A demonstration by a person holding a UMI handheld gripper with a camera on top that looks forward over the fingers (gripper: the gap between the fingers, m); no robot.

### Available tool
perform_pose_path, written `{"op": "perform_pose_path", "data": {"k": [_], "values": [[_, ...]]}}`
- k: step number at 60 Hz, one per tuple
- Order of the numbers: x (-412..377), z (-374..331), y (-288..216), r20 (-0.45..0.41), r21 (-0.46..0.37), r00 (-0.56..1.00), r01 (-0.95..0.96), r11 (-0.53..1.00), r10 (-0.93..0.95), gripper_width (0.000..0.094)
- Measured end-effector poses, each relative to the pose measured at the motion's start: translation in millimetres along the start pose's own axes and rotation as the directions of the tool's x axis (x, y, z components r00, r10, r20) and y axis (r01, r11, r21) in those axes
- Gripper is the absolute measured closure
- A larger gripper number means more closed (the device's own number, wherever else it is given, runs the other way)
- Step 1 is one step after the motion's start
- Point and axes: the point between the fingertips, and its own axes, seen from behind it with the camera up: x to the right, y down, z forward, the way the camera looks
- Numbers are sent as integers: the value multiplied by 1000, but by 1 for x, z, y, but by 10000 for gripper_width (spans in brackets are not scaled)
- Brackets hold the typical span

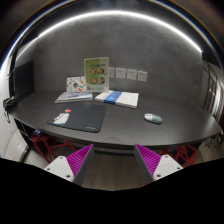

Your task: Arrange mouse

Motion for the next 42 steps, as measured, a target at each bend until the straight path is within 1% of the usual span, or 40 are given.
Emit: {"op": "perform_pose_path", "data": {"k": [9, 16, 24, 35, 42], "values": [[24, 3, 4, -53, -3, 999, 2, 1000, -2, 94], [69, 12, 8, -114, -22, 993, -6, 1000, 4, 95], [127, 41, 6, -167, -42, 986, -31, 999, 23, 94], [205, 120, -6, -166, -62, 985, -54, 997, 43, 94], [244, 173, -8, -139, -124, 990, -12, 992, -6, 94]]}}
